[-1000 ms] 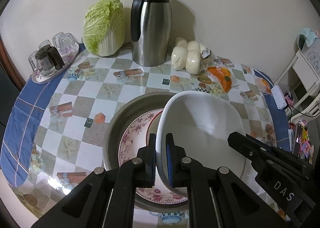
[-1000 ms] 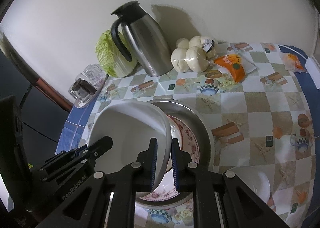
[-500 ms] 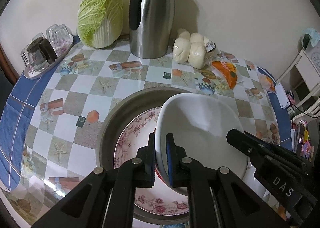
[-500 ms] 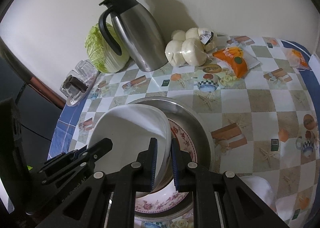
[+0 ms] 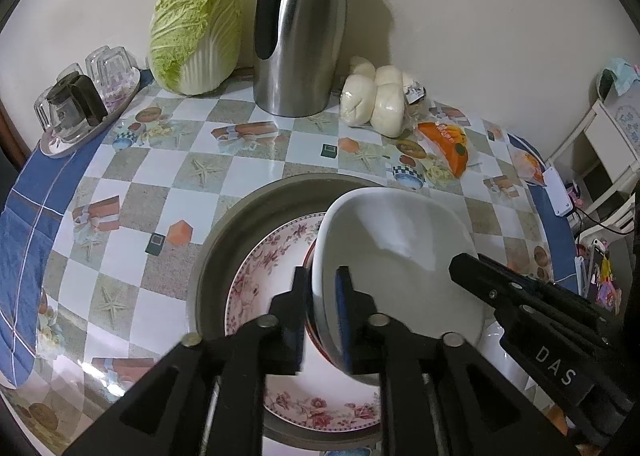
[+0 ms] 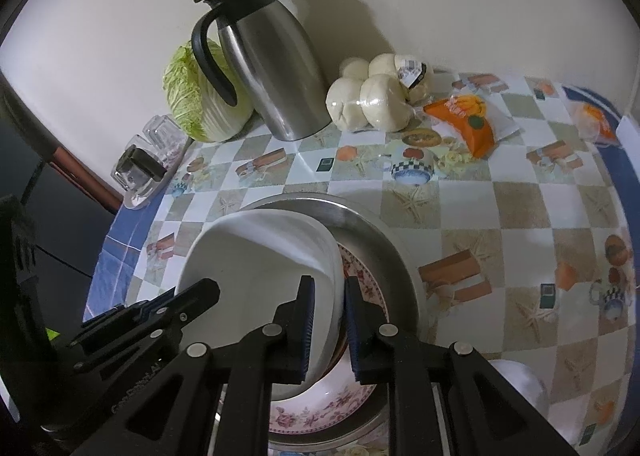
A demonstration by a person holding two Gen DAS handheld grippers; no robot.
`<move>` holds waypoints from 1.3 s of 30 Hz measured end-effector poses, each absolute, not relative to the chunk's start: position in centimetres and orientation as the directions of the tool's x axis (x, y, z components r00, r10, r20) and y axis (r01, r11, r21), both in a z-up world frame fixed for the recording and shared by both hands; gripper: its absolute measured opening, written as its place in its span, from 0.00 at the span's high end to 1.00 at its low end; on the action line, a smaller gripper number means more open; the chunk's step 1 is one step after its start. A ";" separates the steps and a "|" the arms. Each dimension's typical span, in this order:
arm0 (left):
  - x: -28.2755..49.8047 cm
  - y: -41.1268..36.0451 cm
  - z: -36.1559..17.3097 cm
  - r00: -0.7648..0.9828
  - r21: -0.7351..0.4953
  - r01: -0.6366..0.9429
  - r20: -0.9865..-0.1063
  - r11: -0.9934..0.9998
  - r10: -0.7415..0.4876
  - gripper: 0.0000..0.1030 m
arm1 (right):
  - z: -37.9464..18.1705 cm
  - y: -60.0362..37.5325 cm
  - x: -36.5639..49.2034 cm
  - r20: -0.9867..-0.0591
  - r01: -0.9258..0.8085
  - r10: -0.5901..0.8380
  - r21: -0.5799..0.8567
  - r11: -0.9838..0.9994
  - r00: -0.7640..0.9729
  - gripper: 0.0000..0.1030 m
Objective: Organize plates and bowls
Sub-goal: 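Lower the square bowl into the red-rimmed bowl and open both tools, then withdraw both tools from the stacked dishes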
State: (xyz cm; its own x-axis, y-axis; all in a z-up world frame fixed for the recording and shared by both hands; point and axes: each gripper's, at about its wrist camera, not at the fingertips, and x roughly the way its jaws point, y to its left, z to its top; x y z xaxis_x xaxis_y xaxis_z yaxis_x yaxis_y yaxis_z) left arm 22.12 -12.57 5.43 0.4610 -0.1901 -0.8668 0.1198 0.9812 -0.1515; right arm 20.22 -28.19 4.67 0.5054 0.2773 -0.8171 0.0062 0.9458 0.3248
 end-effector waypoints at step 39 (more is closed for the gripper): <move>8.4 -3.9 7.2 0.569 -0.122 -0.069 -0.820 0.990 -0.062 0.06 | 5.5 -25.2 5.3 -0.818 0.005 0.181 0.219 0.976 0.546 0.15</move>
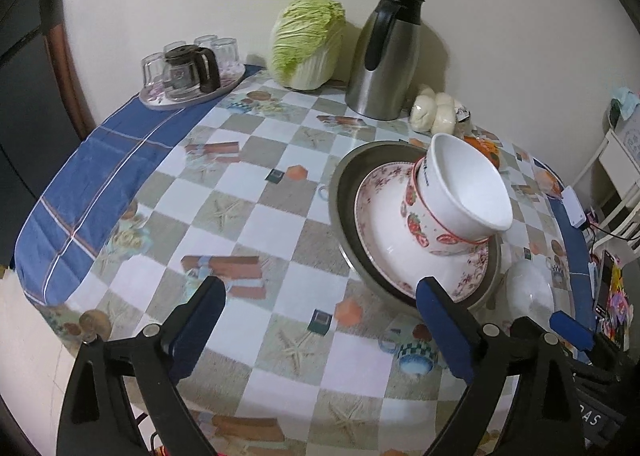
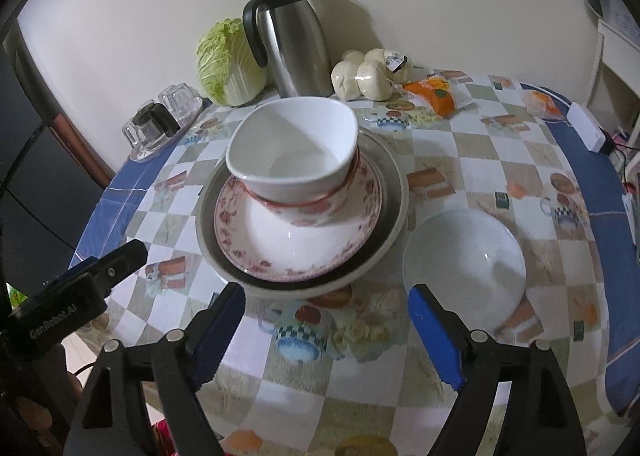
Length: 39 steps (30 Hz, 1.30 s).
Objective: Organize plates and bowls
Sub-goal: 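Withdraw both tools from the stacked dishes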
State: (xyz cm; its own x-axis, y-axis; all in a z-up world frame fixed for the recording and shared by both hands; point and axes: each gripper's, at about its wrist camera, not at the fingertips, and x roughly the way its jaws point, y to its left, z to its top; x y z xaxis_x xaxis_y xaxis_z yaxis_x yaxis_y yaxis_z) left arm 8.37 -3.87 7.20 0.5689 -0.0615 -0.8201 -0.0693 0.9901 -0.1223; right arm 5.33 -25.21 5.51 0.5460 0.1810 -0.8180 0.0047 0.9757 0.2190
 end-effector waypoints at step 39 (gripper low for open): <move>4.9 -8.2 5.7 0.562 -0.205 0.050 -0.803 0.977 -0.197 0.06 | 3.0 -28.5 0.4 -0.840 0.062 0.119 0.178 0.982 0.529 0.00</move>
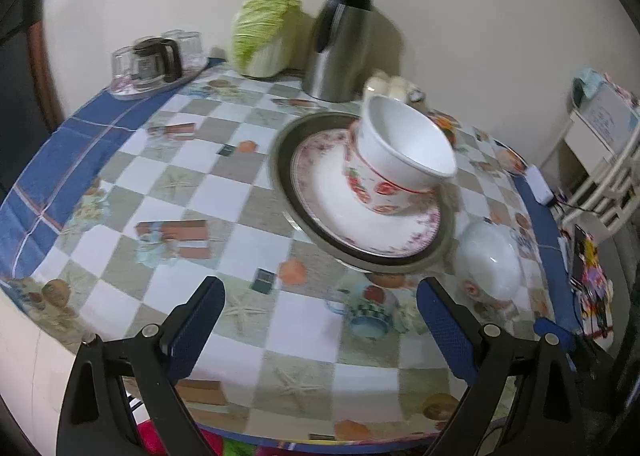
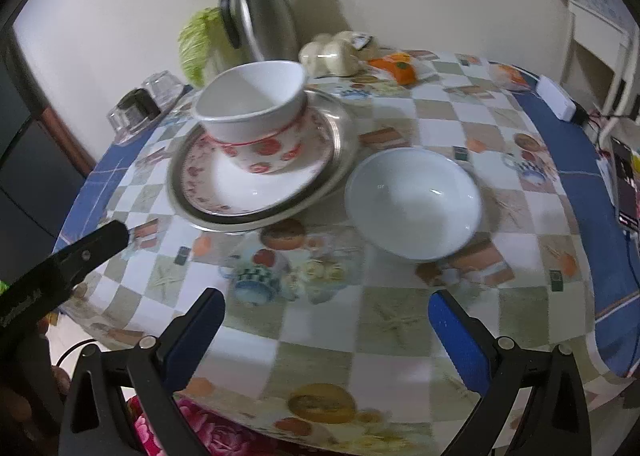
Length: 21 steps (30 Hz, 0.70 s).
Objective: Organize plates and bowls
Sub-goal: 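Withdraw both tools from the stacked dishes, then move the right tool to the rim of the plain white bowl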
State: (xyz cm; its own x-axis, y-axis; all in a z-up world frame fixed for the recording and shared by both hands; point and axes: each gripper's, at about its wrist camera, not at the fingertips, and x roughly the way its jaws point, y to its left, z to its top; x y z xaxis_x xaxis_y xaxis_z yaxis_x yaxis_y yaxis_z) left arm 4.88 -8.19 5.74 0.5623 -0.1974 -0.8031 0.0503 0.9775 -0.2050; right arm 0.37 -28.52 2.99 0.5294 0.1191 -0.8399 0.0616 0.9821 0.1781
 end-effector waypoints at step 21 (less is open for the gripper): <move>8.9 -17.2 4.6 0.401 -0.227 0.155 -0.875 0.961 -0.271 0.07 | 3.3 -39.5 2.3 -0.845 0.283 0.049 0.232 0.931 0.533 0.00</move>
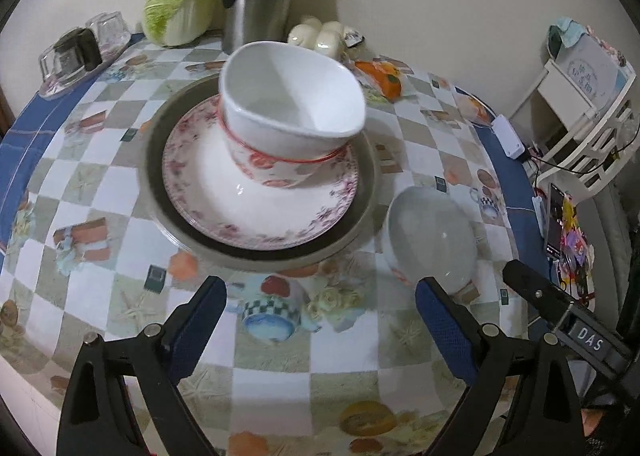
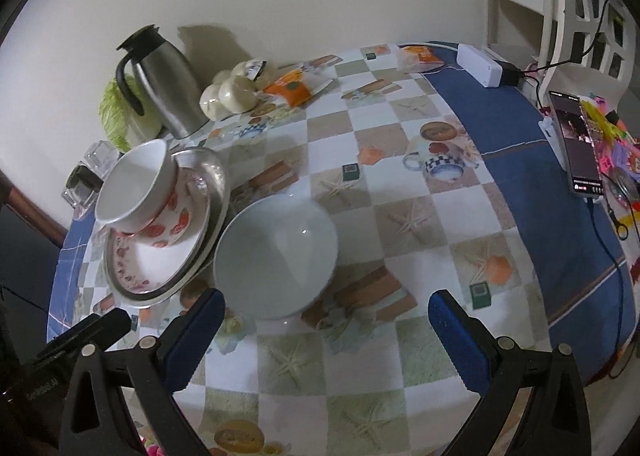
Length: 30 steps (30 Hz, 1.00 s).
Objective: Organize plates and bowls
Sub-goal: 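Move the right tool to the rim of the plain white bowl, then close the right tool on the rim of the plain white bowl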
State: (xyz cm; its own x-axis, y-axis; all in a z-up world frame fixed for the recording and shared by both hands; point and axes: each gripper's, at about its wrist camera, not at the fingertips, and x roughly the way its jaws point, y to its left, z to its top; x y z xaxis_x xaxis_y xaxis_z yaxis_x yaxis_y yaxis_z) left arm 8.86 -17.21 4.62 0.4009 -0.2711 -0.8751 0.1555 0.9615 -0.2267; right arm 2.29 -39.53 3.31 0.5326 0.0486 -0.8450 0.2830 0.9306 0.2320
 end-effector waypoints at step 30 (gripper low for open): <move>13.5 -24.7 -1.7 0.215 -0.242 0.231 -0.932 0.942 -0.292 0.65 | -4.0 -40.2 8.2 -0.915 0.293 0.126 0.250 0.923 0.383 0.85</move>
State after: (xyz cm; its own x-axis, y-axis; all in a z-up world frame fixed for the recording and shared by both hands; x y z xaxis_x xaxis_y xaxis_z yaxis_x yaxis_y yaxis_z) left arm 13.49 -24.67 -1.71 0.2148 -0.2916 -0.9321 0.2311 0.9425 -0.2416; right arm 8.17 -40.16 -3.99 0.3834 0.1262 -0.9149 0.2934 0.9227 0.2502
